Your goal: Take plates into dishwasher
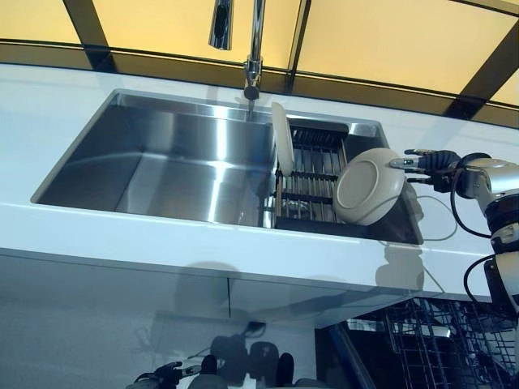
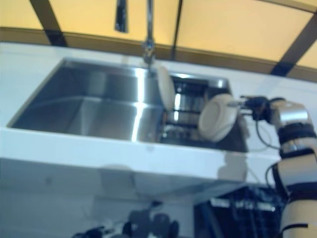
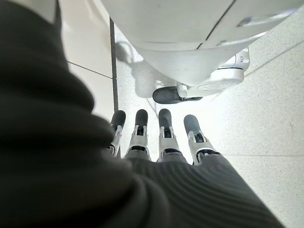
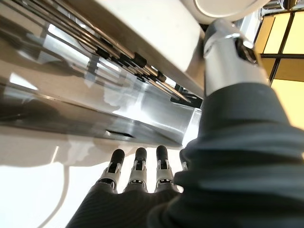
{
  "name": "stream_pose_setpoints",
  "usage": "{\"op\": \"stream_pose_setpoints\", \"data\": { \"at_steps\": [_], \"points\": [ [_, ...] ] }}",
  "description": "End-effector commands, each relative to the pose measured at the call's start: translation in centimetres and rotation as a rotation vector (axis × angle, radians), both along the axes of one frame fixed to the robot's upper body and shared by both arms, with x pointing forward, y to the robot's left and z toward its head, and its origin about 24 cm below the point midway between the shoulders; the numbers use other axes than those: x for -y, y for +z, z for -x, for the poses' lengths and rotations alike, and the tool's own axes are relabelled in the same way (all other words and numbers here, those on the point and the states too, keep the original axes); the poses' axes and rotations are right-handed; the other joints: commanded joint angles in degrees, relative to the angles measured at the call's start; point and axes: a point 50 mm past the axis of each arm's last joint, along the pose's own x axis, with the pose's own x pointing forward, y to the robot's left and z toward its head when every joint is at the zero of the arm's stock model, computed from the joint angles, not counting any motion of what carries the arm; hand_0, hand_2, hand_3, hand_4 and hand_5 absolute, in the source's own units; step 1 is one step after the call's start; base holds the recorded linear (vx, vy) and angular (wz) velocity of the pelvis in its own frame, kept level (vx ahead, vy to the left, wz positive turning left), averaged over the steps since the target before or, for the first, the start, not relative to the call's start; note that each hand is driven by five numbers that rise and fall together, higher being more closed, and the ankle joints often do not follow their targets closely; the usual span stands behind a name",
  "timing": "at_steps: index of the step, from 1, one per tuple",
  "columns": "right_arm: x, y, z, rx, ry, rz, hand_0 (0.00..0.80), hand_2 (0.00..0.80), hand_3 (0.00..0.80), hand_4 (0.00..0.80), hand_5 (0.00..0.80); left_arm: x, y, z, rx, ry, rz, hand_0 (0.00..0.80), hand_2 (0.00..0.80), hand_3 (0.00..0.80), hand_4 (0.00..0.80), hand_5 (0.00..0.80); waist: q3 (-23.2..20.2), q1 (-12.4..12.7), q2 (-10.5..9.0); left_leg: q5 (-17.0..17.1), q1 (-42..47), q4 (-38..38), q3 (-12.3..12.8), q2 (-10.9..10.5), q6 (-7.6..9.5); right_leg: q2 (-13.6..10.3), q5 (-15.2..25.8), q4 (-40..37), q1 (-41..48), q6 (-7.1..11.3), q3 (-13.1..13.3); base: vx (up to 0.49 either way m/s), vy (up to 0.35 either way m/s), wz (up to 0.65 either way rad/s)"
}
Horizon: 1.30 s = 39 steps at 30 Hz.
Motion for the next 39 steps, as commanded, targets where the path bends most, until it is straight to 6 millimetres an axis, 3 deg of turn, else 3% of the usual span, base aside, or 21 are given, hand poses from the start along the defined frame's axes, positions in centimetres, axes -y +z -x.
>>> {"op": "stream_pose_setpoints", "data": {
  "at_steps": [1,27,28,29,31,39],
  "points": [
    [-0.6,2.7,-0.6,0.044,0.041,0.085,0.000,0.000,0.000,0.000,0.000,0.0,0.3,-1.1,0.021,-0.019,-0.002,0.000,0.000,0.000,0.000,0.000,0.2,0.7,-1.53,-1.1,-1.0,-0.2,0.4,-1.3,1.64,-3.9,0.5,0.0,1.0,4.43,-0.7,0.000,0.000,0.00],
    [-3.8,1.8,-1.5,-0.009,0.167,0.052,0.000,0.000,0.000,0.000,0.000,0.0,0.3,-1.4,0.022,-0.009,-0.004,0.000,0.000,0.000,0.000,0.000,0.1,0.7,-2.35,-1.1,-1.0,-0.2,0.7,-1.3,1.59,-3.8,0.6,0.0,1.0,4.31,-0.8,0.000,0.000,0.00],
    [-4.0,1.8,-1.5,-0.005,0.173,0.047,0.201,0.201,0.201,0.201,0.201,0.0,0.3,-1.4,0.023,-0.007,-0.004,0.000,0.000,0.000,0.000,0.000,0.1,0.7,-2.38,-1.1,-1.0,-0.2,0.7,-1.3,1.61,-3.8,0.6,0.0,1.0,4.29,-0.8,0.000,0.000,0.00],
    [-4.2,1.8,-1.6,-0.005,0.178,0.048,0.461,0.461,0.461,0.461,0.461,-0.1,0.3,-1.4,0.022,-0.006,-0.004,0.000,0.000,0.000,0.000,0.000,0.1,0.7,-2.44,-1.1,-1.0,-0.2,0.7,-1.3,1.60,-3.7,0.5,0.0,1.1,4.27,-0.8,0.000,0.000,0.00],
    [-4.4,1.9,-1.7,0.001,0.175,0.053,0.800,0.800,0.800,0.800,0.800,0.0,0.3,-1.4,0.021,-0.004,-0.003,0.000,0.000,0.000,0.000,0.000,0.0,0.8,-2.47,-1.1,-1.0,-0.2,0.6,-1.3,1.59,-3.7,0.5,0.0,1.1,4.24,-0.8,0.000,0.000,0.00],
    [-4.1,2.5,-1.8,0.033,0.116,0.055,0.800,0.800,0.800,0.800,0.800,0.0,0.3,-1.4,0.022,0.000,-0.007,0.000,0.000,0.000,0.000,0.000,0.1,1.0,-2.70,-1.1,-0.9,-0.2,0.6,-1.3,1.64,-3.7,0.5,0.0,1.4,4.21,-1.0,0.000,0.000,0.00]
  ]
}}
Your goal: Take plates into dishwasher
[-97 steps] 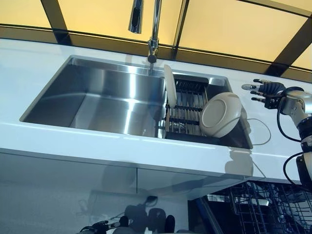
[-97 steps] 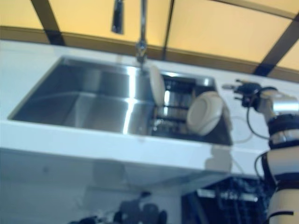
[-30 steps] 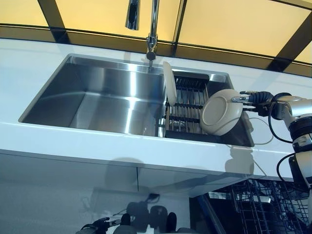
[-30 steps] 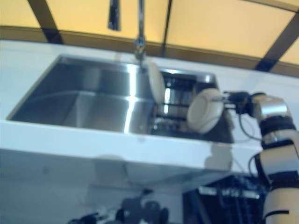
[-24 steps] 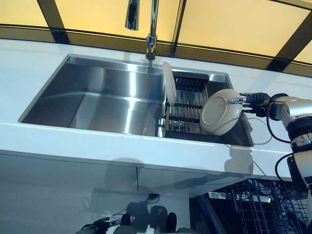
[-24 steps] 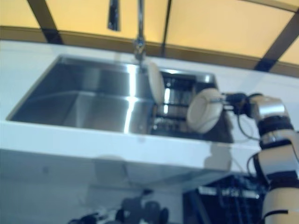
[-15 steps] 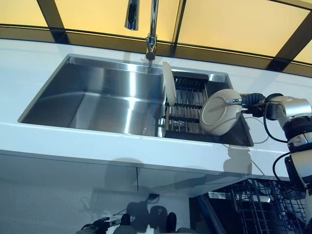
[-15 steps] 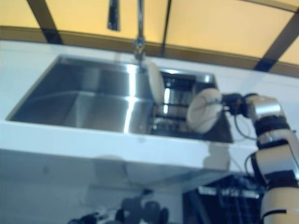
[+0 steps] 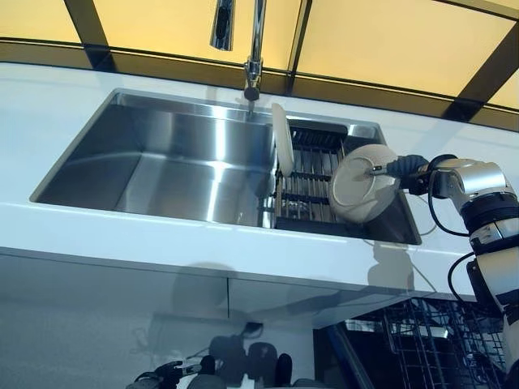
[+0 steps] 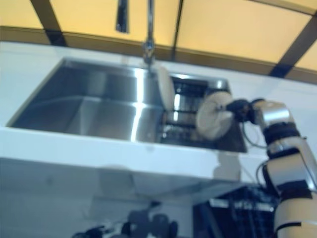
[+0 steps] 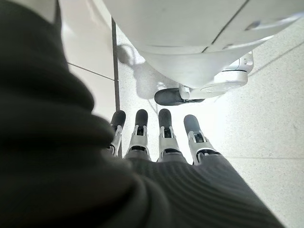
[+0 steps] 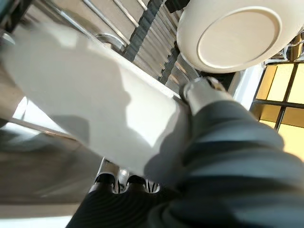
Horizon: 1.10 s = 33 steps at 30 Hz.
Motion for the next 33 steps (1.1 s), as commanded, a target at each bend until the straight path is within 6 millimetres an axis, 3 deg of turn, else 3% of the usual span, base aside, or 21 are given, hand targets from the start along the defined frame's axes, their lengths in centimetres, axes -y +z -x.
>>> {"op": "stream_pose_setpoints", "data": {
  "at_steps": [1,10,16,26,33],
  "points": [
    [0.2,3.7,-0.7,0.107,-0.038,0.071,0.800,0.800,0.800,0.800,0.800,0.0,0.2,-1.2,0.018,0.001,-0.006,0.000,0.000,0.000,0.000,0.000,0.1,0.9,-1.81,-1.1,-1.2,-0.2,0.5,-1.3,1.65,-3.7,0.5,0.0,1.1,4.19,-1.0,0.000,0.000,0.00],
    [0.9,5.7,-0.7,0.196,-0.112,0.058,0.800,0.800,0.800,0.800,0.800,-0.1,0.2,-1.0,0.019,-0.002,-0.009,0.000,0.000,0.000,0.000,0.000,-0.3,0.8,-1.99,-1.3,-0.8,-0.2,0.6,-1.2,1.62,-3.5,0.4,0.0,1.4,4.19,-1.0,0.000,0.000,0.00],
    [2.1,9.0,-0.4,0.337,-0.210,0.053,0.800,0.800,0.800,0.800,0.800,-0.4,0.2,-0.7,0.010,-0.011,-0.018,0.000,0.000,0.000,0.000,0.000,-1.4,0.0,-2.62,-1.6,0.0,-0.2,1.3,-0.9,1.51,-3.2,0.4,0.0,1.8,4.31,-0.4,0.006,-0.005,-0.02],
    [5.7,13.8,2.0,0.494,-0.385,0.097,0.800,0.800,0.800,0.800,0.800,-0.8,0.1,0.1,-0.018,-0.015,-0.032,0.000,0.000,0.000,0.000,0.000,-3.8,-2.7,-3.29,-2.7,2.2,-0.2,3.2,-0.6,2.01,-2.2,0.6,0.0,2.3,4.43,2.4,0.025,-0.012,-0.13],
    [8.8,15.2,4.1,0.535,-0.496,0.236,0.800,0.800,0.800,0.800,0.800,-1.0,0.1,0.4,-0.039,-0.045,-0.039,0.000,0.000,0.000,0.000,0.000,-4.6,-4.9,-3.55,-3.3,3.1,-0.2,4.7,0.0,2.32,-1.3,0.8,0.0,2.0,4.55,5.2,0.005,-0.024,-0.20]
  ]
}}
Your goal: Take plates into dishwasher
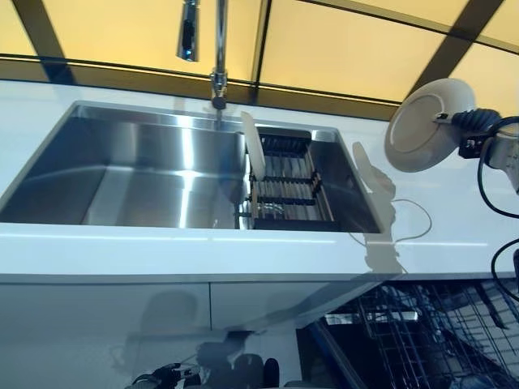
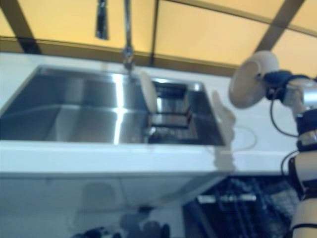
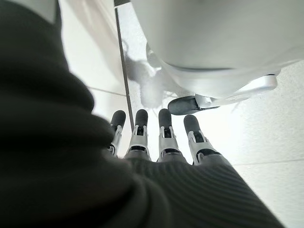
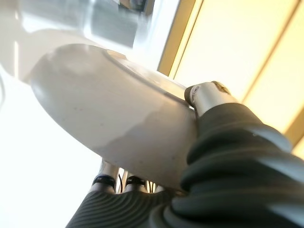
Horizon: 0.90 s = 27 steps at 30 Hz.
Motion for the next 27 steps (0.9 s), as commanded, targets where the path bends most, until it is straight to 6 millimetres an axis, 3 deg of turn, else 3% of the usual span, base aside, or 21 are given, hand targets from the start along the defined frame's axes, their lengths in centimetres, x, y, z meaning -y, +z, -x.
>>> {"op": "stream_pose_setpoints", "data": {
  "at_steps": [1,6,17,27],
  "points": [
    [2.2,6.4,2.1,0.172,-0.085,0.189,0.800,0.800,0.800,0.800,0.800,-0.8,0.2,0.0,-0.027,-0.041,-0.030,0.000,0.000,0.000,0.000,0.000,-2.4,-0.6,-0.14,-2.9,0.3,-0.1,-0.8,-0.1,2.32,-1.9,-0.1,0.2,2.1,4.29,0.0,0.006,-0.024,-0.28],
    [4.1,6.8,3.9,0.155,-0.103,0.308,0.800,0.800,0.800,0.800,0.800,-0.7,0.2,-0.1,-0.030,-0.054,-0.022,0.000,0.000,0.000,0.000,0.000,-2.6,-2.4,0.07,-3.1,0.8,-0.1,0.4,0.4,2.44,-1.2,-0.1,0.2,1.8,4.40,1.9,0.010,-0.023,-0.22],
    [6.6,5.6,6.6,0.066,-0.109,0.473,0.800,0.800,0.800,0.800,0.800,-0.4,0.2,-0.5,-0.041,-0.099,-0.017,0.000,0.000,0.000,0.000,0.000,-2.5,-6.3,1.36,-3.0,1.2,-0.1,3.8,1.7,1.87,-0.4,0.0,0.2,0.3,4.51,4.4,-0.024,-0.038,-0.21],
    [8.0,3.2,8.6,-0.024,-0.059,0.557,0.800,0.800,0.800,0.800,0.800,0.4,0.2,-1.3,-0.024,-0.123,0.000,0.000,0.000,0.000,0.000,0.000,-1.7,-10.4,2.57,-3.3,1.5,-0.1,6.7,2.3,1.58,-0.2,0.3,0.2,-1.2,4.46,6.4,-0.026,-0.013,-0.12]
  ]
}}
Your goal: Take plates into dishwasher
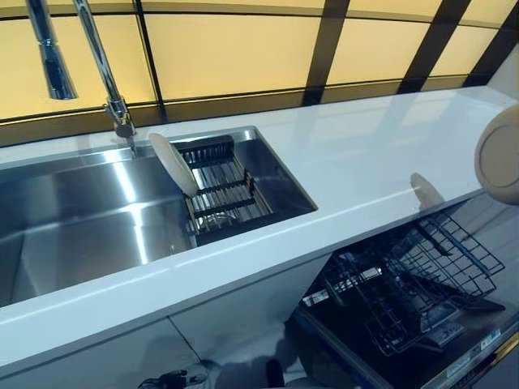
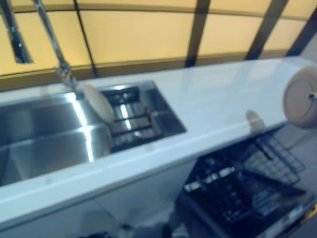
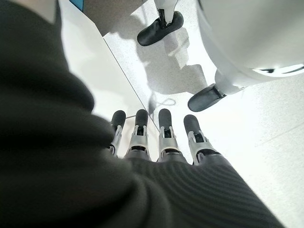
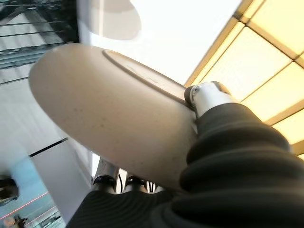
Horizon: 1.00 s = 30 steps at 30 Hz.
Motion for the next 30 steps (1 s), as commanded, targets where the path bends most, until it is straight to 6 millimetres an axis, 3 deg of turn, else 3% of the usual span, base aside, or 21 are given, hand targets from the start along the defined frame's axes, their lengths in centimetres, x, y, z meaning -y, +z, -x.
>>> {"op": "stream_pose_setpoints", "data": {
  "at_steps": [1,7,11,19,30],
  "points": [
    [-0.1,3.7,0.8,0.116,0.041,0.105,0.800,0.800,0.800,0.800,0.800,-0.6,0.5,-1.7,0.017,-0.072,-0.034,0.000,0.000,0.000,0.000,0.000,2.3,-0.8,-1.87,-1.4,0.5,0.2,-2.5,1.6,1.70,-1.8,-1.4,0.2,2.6,4.21,-0.3,-0.017,-0.011,-0.14],
    [0.3,1.6,1.7,0.040,0.079,0.145,0.800,0.800,0.800,0.800,0.800,-0.4,0.6,-2.3,0.034,-0.069,-0.030,0.000,0.000,0.000,0.000,0.000,2.9,-2.5,-1.40,-1.7,0.7,0.2,-1.3,1.8,1.58,-1.7,-1.2,0.4,1.6,4.23,0.8,-0.010,-0.009,-0.06],
    [0.2,1.1,2.0,-0.010,0.091,0.320,0.800,0.800,0.800,0.800,0.800,-0.1,0.7,-2.6,0.048,-0.069,-0.027,0.000,0.000,0.000,0.000,0.000,3.5,-2.9,-0.98,-1.6,0.3,0.2,-1.0,1.7,1.60,-1.9,-1.0,0.5,1.0,4.26,1.0,-0.021,-0.004,-0.17],
    [-1.2,-1.0,1.5,-0.165,0.148,0.562,0.800,0.800,0.800,0.800,0.800,0.0,0.9,-3.4,0.069,-0.056,-0.027,0.000,0.000,0.000,0.000,0.000,4.6,-3.4,-0.34,-1.4,-0.3,0.2,-1.2,1.3,1.67,-2.1,-1.0,0.9,0.0,4.36,1.2,-0.005,0.000,0.00],
    [-2.7,-4.8,0.2,-0.277,0.225,0.692,0.800,0.800,0.800,0.800,0.800,0.5,1.0,-4.0,0.080,-0.076,-0.024,0.000,0.000,0.000,0.000,0.000,5.2,-2.5,0.41,-1.4,-0.8,0.2,-1.8,1.1,1.71,-2.6,-1.0,1.0,-0.4,4.33,0.2,0.000,0.000,0.00]
  ]
}}
